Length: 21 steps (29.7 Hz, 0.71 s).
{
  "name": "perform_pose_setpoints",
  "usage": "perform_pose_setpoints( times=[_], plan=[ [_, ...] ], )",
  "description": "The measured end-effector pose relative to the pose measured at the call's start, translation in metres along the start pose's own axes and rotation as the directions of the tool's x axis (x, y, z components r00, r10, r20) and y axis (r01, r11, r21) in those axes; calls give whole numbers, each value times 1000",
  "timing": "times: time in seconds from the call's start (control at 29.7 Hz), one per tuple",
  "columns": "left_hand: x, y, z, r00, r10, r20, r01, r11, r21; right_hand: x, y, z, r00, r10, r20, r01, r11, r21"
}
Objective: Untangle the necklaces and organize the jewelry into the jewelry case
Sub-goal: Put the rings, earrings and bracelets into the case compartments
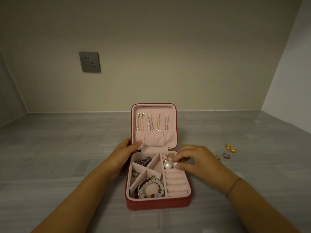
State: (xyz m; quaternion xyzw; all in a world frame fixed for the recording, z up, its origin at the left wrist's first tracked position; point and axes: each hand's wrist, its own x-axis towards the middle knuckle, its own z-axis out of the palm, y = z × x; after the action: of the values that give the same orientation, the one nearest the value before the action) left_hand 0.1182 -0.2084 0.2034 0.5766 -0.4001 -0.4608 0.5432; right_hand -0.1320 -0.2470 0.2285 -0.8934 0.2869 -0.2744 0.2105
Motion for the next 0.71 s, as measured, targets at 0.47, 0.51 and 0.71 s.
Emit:
perform_pose_setpoints(
  times=[0.47, 0.51, 0.71],
  plan=[
    [2, 1, 1, 1000, 10, -7, -10, 1000, -5, 9, 74, -38, 873, 455, -176, -481, 863, -153],
    [2, 1, 0, 1000, 12, -7, -12, 1000, -2, 11, 74, -37, 866, 469, -174, -495, 853, -166],
    [4, 0, 0, 1000, 14, -3, -14, 1000, 6, 19, 73, -35, 844, 527, -104, -534, 804, -261]
  ],
)
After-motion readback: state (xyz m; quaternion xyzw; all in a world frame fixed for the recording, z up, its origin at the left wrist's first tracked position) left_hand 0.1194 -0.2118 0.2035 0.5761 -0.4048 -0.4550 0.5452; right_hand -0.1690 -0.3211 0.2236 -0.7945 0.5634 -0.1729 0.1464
